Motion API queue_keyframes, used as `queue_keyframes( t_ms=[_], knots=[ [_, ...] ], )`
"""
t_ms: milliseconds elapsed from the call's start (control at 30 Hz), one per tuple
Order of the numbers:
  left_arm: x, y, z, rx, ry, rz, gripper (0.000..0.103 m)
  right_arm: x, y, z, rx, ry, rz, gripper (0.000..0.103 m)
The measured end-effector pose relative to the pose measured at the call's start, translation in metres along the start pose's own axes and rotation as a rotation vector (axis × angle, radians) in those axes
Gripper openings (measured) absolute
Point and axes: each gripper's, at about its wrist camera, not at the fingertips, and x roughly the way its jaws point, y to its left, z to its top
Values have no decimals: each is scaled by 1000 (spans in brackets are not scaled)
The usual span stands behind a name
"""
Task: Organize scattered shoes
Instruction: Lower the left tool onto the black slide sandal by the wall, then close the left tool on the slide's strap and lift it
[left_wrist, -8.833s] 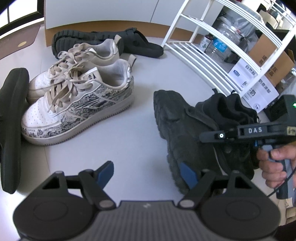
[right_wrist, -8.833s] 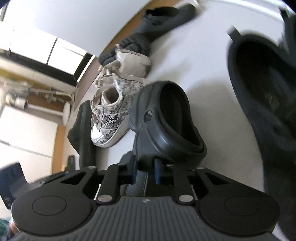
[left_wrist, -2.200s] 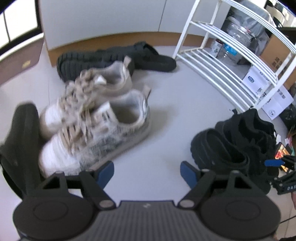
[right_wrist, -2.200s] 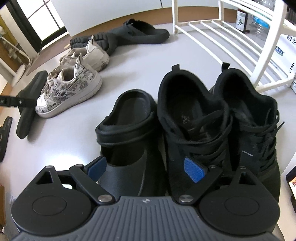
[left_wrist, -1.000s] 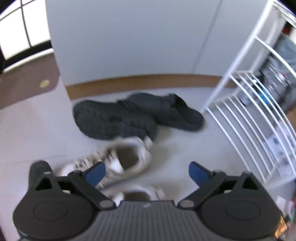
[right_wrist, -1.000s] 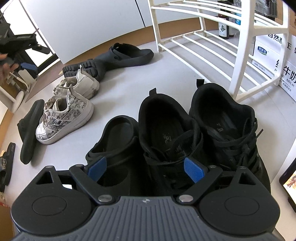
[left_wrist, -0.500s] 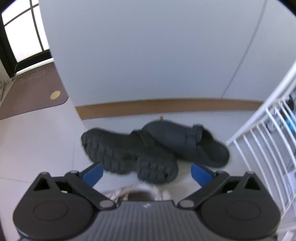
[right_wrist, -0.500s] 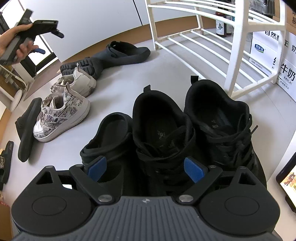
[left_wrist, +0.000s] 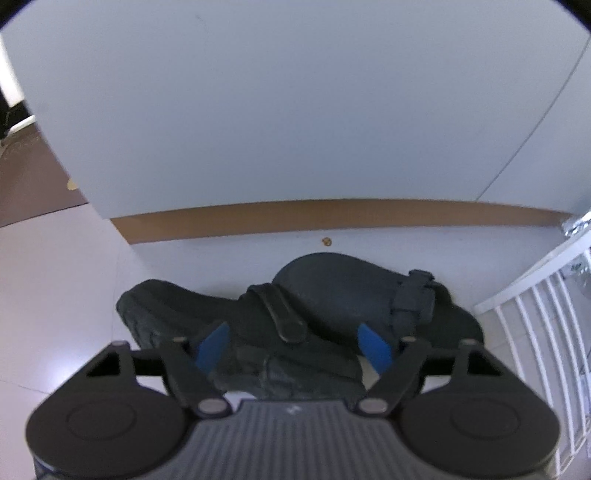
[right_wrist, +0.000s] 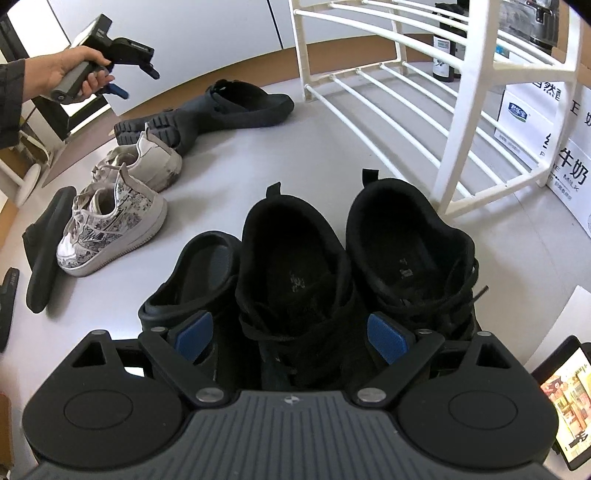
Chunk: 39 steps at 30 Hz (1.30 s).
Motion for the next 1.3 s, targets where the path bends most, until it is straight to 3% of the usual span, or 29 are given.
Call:
queue_keyframes(
  t_ms=[500, 667, 767, 833, 967, 1033, 1100, 1233, 1300],
  knots=[
    [84, -2, 37, 90, 156, 102, 57, 23, 10, 42, -36, -12, 47, 94],
    [100, 1, 40, 99, 170, 143, 61, 32, 10, 47, -35, 7, 37, 94],
    [103, 5, 43, 106, 175, 158, 71, 36, 9, 47, -33, 19, 29, 94],
    [102, 8, 44, 105, 184, 155, 71, 38, 8, 47, -33, 24, 26, 94],
    [99, 7, 42, 135, 225, 129, 50, 39, 7, 45, -36, 28, 25, 94],
    [100, 2, 38, 175, 245, 152, 50, 39, 6, 46, -32, 26, 21, 94],
    [103, 1, 35, 182, 250, 175, 52, 39, 5, 47, -29, 23, 17, 94],
    [123, -4, 22, 215, 331, 192, 76, 39, 5, 49, -32, 17, 16, 94],
    [127, -4, 19, 221, 334, 215, 73, 38, 5, 48, -36, 17, 16, 94]
  ],
)
